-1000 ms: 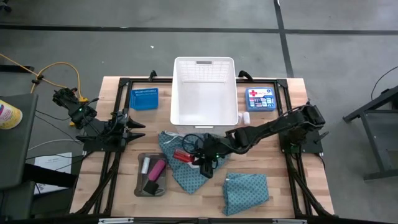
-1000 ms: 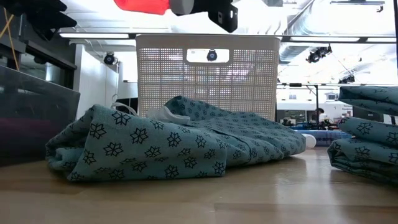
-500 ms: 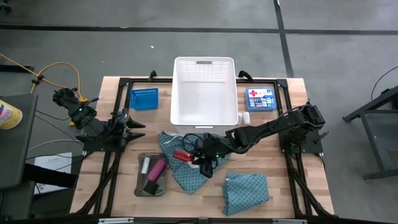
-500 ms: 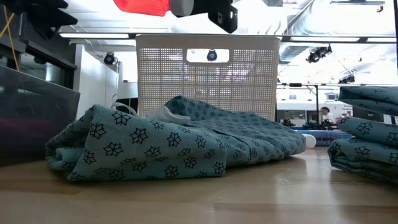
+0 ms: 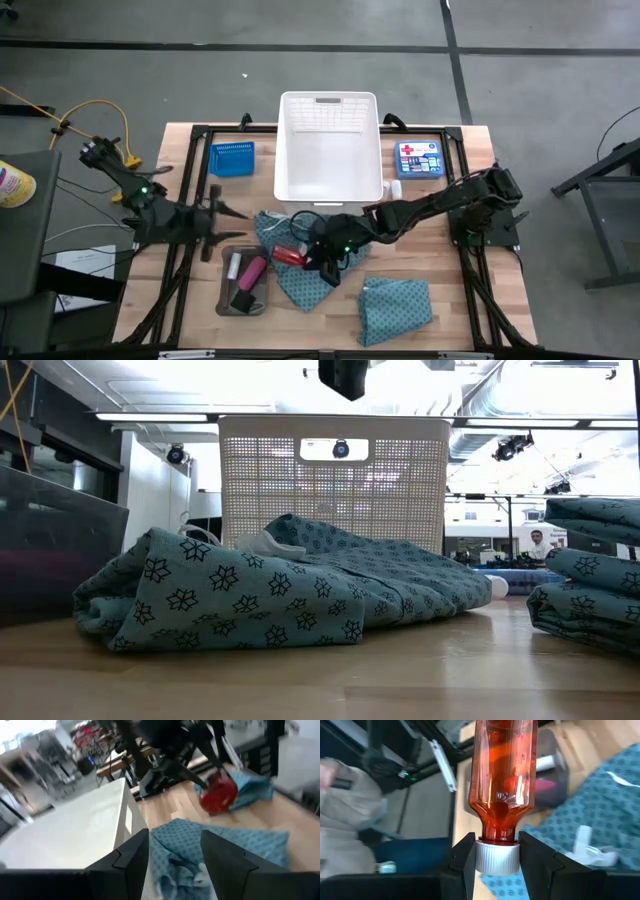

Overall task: Pick & place medical supplies in basket/bin
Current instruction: Put the orange bottle into the blue bin

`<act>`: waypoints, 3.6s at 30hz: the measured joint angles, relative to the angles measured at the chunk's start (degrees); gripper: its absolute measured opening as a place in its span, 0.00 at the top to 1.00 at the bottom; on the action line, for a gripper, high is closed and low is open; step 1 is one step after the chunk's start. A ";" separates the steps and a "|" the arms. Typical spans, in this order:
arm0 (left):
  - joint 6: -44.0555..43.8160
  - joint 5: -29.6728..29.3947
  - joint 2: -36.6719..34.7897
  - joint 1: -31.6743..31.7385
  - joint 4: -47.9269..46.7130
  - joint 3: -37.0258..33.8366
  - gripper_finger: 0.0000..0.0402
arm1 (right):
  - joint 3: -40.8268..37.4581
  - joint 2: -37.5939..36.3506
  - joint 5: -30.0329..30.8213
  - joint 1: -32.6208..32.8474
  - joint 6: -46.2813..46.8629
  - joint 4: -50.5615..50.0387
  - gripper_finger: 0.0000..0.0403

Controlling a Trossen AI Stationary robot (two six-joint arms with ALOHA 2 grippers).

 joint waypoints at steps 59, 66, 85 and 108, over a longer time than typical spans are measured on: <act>18.58 12.69 18.65 5.79 23.20 -0.02 0.57 | -0.02 -0.04 -7.45 -3.26 0.48 4.20 0.72; 17.70 18.07 18.65 9.23 23.40 -0.02 0.57 | -0.02 -0.04 -8.65 -4.03 -0.56 4.06 0.72; 17.49 18.03 18.67 9.40 23.54 -0.04 0.65 | -0.02 -0.04 -8.71 -4.01 -0.99 4.11 0.72; 7.59 11.92 12.43 7.20 10.90 -0.04 0.65 | -0.02 -0.04 -8.71 -4.03 -0.44 -2.01 0.43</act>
